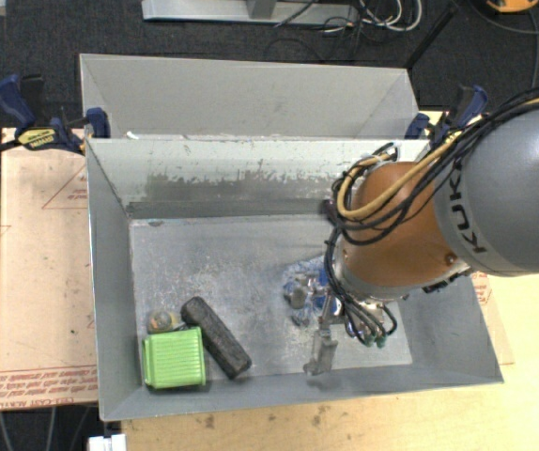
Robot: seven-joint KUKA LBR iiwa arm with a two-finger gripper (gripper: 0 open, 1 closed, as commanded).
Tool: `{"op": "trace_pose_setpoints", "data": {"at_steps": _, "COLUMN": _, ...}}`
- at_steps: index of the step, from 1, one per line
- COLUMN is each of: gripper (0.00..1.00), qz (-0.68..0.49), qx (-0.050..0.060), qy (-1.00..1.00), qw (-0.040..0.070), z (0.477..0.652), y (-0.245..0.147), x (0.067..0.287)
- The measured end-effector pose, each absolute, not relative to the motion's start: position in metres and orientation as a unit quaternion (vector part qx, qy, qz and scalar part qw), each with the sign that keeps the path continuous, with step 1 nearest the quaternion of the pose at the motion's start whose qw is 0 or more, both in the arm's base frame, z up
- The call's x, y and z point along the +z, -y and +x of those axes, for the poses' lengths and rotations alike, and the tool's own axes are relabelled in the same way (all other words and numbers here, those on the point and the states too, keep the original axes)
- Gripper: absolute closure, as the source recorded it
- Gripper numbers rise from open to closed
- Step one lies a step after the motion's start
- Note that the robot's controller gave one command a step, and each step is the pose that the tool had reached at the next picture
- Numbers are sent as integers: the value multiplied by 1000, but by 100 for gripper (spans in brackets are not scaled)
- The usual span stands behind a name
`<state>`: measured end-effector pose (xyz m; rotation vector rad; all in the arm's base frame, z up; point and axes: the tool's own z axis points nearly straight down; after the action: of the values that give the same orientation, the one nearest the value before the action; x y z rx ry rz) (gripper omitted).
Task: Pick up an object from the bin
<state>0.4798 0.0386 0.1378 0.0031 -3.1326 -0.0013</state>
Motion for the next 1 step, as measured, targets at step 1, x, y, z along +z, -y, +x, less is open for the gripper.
{"op": "trace_pose_setpoints", "data": {"at_steps": 1, "gripper": 0, "qz": 0, "qx": -1, "qy": 1000, "qw": 0, "z": 482, "y": -38, "x": 142}}
